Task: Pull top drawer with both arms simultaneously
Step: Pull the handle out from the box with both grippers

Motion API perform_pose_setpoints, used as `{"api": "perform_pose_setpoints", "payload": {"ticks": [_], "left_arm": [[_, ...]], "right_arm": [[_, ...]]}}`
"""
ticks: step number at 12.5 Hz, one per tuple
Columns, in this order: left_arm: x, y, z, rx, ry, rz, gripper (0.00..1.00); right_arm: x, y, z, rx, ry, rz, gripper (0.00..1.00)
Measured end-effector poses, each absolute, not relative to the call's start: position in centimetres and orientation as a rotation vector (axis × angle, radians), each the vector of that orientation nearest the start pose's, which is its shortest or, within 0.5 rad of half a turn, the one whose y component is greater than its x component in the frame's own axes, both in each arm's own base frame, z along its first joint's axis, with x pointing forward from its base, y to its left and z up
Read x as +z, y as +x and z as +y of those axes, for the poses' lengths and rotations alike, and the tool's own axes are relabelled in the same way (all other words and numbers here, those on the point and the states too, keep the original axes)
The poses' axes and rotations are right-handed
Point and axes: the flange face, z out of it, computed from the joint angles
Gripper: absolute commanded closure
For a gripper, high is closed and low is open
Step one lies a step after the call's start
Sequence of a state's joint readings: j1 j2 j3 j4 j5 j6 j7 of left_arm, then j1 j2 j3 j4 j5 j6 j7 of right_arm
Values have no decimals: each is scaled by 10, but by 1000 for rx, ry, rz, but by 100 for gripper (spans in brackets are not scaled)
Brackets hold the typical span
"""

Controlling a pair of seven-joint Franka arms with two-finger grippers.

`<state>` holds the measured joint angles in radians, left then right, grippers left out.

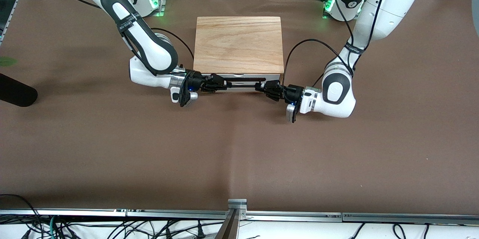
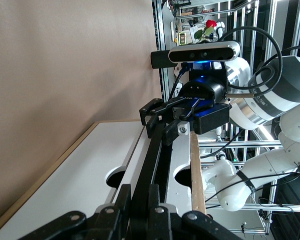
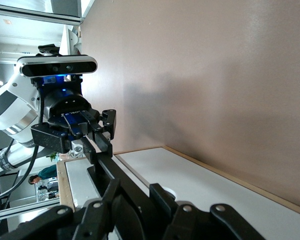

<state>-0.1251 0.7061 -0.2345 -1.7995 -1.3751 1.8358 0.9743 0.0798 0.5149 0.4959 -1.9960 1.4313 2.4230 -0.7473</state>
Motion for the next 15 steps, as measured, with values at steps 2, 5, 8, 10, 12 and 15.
{"api": "perform_pose_setpoints", "payload": {"ticks": [2,5,8,10,12,15], "left_arm": [[182,560,-284,-157,1720,-327,92],[182,561,-284,-152,1725,-327,92],[179,565,-285,-149,1720,-326,92],[178,570,-285,-143,1716,-325,92],[177,579,-285,-128,1714,-325,92],[175,595,-283,-108,1708,-319,92]], "right_arm": [[229,513,327,33,-2059,-32,100],[226,515,326,40,-2050,-16,100],[221,519,324,54,-2033,-2,100],[219,525,323,59,-2014,4,100],[215,535,321,61,-1992,12,100],[211,556,321,56,-1976,-6,100]]}}
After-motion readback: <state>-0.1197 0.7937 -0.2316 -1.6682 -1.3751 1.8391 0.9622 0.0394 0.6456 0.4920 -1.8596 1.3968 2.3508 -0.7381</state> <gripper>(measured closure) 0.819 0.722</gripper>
